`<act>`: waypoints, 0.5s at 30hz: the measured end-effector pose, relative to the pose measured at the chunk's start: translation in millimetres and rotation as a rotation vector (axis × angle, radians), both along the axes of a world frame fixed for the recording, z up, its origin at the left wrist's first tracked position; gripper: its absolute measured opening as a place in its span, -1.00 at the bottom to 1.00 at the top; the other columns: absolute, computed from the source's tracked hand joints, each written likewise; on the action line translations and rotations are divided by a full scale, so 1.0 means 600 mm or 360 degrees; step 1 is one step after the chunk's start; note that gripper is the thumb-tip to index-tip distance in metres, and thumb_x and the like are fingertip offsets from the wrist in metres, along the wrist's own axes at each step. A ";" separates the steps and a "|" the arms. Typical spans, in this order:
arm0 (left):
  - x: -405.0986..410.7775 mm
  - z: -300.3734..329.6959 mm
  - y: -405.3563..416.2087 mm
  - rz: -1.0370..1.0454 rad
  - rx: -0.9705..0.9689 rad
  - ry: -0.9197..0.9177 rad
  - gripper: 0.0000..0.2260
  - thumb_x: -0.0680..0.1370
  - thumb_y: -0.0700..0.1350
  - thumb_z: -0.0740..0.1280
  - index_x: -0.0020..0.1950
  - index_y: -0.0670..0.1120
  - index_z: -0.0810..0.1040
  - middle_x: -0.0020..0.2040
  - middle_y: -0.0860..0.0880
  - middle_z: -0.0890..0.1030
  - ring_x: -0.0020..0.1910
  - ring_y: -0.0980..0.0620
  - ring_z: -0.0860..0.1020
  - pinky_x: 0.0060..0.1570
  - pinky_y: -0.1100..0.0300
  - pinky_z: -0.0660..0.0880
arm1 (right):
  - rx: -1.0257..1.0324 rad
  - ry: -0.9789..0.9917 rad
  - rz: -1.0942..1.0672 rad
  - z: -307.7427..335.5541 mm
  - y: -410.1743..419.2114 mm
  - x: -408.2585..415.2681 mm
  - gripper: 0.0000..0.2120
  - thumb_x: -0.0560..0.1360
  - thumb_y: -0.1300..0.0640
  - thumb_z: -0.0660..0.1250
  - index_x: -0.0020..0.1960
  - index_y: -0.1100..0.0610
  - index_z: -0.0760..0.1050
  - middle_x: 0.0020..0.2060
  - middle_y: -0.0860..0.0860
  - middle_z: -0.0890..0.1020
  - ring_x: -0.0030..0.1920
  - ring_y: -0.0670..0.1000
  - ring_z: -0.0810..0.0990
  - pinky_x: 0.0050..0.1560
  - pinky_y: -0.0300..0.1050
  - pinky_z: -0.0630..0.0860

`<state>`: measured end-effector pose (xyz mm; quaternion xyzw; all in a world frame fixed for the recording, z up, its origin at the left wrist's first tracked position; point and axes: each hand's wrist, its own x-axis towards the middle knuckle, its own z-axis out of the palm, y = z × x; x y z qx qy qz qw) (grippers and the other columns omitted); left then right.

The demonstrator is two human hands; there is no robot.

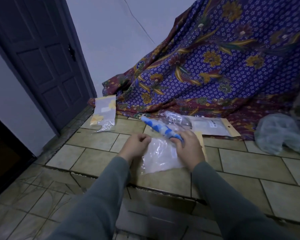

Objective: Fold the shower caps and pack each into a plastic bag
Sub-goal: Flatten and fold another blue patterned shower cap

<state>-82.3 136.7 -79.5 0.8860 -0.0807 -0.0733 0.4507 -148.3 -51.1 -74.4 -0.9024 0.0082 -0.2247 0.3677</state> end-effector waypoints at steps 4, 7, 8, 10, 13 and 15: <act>0.011 -0.015 -0.027 0.0225 0.0027 -0.0186 -0.71 0.61 -0.02 0.17 0.25 -0.05 0.55 0.10 -0.09 0.64 0.07 -0.09 0.57 0.09 0.08 0.49 | -0.0077 0.0349 -0.0129 -0.034 -0.022 0.001 -0.84 0.53 0.12 0.29 -0.01 0.17 0.59 -0.11 0.11 0.53 -0.02 0.14 0.48 0.00 -0.05 0.40; 0.001 -0.002 -0.027 0.0450 -0.0020 -0.0602 -0.65 0.61 0.08 0.15 0.30 -0.04 0.50 0.21 -0.06 0.54 0.21 -0.06 0.46 0.23 0.03 0.38 | -0.0146 0.0428 -0.0187 -0.035 -0.040 0.002 -0.81 0.52 0.09 0.30 0.02 0.18 0.59 -0.05 0.13 0.55 0.01 0.14 0.47 0.04 -0.05 0.39; -0.006 0.008 -0.030 0.0343 0.0076 -0.0766 -0.63 0.57 0.15 0.17 0.28 0.02 0.50 0.22 -0.01 0.52 0.22 -0.01 0.43 0.22 0.03 0.34 | -0.0224 0.0425 -0.0166 -0.034 -0.042 0.003 -0.81 0.52 0.08 0.31 0.02 0.18 0.59 -0.04 0.12 0.55 0.02 0.14 0.47 0.05 -0.04 0.37; -0.018 0.023 -0.040 -0.0074 0.0394 -0.0978 -0.57 0.47 0.30 0.21 0.26 0.15 0.50 0.25 0.10 0.49 0.24 0.06 0.38 0.18 0.06 0.23 | -0.0350 0.0368 -0.0062 -0.028 -0.038 0.006 -0.81 0.53 0.08 0.30 0.04 0.16 0.58 0.00 0.11 0.55 0.07 0.14 0.46 0.10 -0.03 0.33; -0.029 0.026 -0.056 -0.0374 0.0695 -0.1013 -0.61 0.44 0.29 0.31 0.21 0.19 0.54 0.15 0.16 0.58 0.15 0.10 0.43 0.05 0.11 0.10 | -0.0395 0.0255 0.0106 -0.022 -0.027 0.010 -0.73 0.52 0.04 0.22 0.07 0.15 0.59 0.00 0.11 0.57 0.12 0.16 0.45 0.20 0.01 0.26; -0.031 0.029 -0.053 -0.0310 0.0590 -0.0942 -0.70 0.45 0.22 0.36 0.13 0.17 0.59 0.04 0.15 0.64 0.01 0.11 0.50 0.03 0.12 0.19 | -0.0436 0.0233 0.0135 -0.021 -0.023 0.012 -0.70 0.52 0.01 0.20 0.09 0.14 0.60 -0.01 0.10 0.57 0.15 0.15 0.44 0.24 -0.04 0.16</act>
